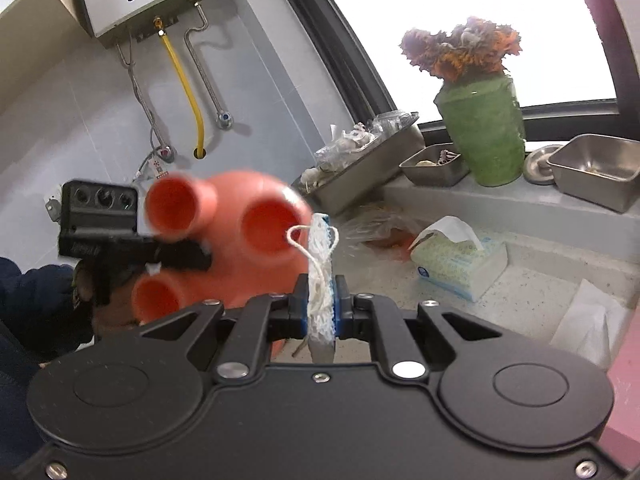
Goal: Clean bowl
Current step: 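Raise the upturned orange bowl with the left gripper while the right gripper brings the sponge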
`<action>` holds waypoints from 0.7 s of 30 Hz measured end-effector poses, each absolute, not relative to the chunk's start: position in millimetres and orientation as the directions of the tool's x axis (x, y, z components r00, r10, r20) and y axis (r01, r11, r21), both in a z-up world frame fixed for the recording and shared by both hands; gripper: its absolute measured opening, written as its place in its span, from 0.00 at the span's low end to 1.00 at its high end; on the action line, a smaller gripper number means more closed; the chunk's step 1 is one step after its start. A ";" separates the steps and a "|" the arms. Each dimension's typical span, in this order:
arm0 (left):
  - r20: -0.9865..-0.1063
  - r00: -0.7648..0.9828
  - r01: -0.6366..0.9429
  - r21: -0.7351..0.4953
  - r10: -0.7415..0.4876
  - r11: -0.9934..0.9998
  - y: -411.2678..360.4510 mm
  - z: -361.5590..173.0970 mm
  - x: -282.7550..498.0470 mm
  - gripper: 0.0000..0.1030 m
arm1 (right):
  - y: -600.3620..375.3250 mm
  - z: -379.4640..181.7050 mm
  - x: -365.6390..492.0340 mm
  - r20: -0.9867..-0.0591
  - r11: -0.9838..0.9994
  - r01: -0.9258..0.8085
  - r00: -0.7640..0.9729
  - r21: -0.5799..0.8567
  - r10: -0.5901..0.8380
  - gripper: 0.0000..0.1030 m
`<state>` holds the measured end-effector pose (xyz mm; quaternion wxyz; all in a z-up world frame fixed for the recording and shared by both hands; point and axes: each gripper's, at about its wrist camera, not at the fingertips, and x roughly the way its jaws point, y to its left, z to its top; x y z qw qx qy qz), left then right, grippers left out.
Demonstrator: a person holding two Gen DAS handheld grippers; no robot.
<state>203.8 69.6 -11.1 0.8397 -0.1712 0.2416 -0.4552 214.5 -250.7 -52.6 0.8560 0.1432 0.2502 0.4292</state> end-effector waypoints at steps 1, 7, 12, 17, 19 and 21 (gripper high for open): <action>-0.245 0.470 0.679 -0.513 -0.848 0.525 69.2 -10.9 205.3 0.10 | -252.4 -52.7 213.3 -0.304 0.596 -0.656 0.514 0.462 0.802 0.12; -0.215 0.489 0.664 -0.537 -0.845 0.521 70.2 -6.3 218.5 0.10 | -258.7 -56.3 204.2 -0.301 0.607 -0.642 0.529 0.468 0.793 0.12; -0.197 0.491 0.657 -0.555 -0.849 0.509 74.0 -4.0 225.5 0.10 | -252.7 -50.2 194.8 -0.337 0.633 -0.668 0.536 0.392 0.774 0.12; -0.172 0.514 0.648 -0.565 -0.841 0.511 76.0 -0.8 229.9 0.10 | -241.4 -46.9 184.4 -0.355 0.609 -0.721 0.503 0.330 0.788 0.12; -0.172 0.516 0.647 -0.564 -0.839 0.513 75.7 -1.0 230.1 0.10 | -235.8 -42.8 180.0 -0.344 0.590 -0.739 0.490 0.324 0.801 0.12; -0.172 0.523 0.641 -0.567 -0.835 0.518 75.0 -2.1 230.6 0.10 | -229.9 -38.2 176.0 -0.332 0.575 -0.756 0.480 0.312 0.812 0.12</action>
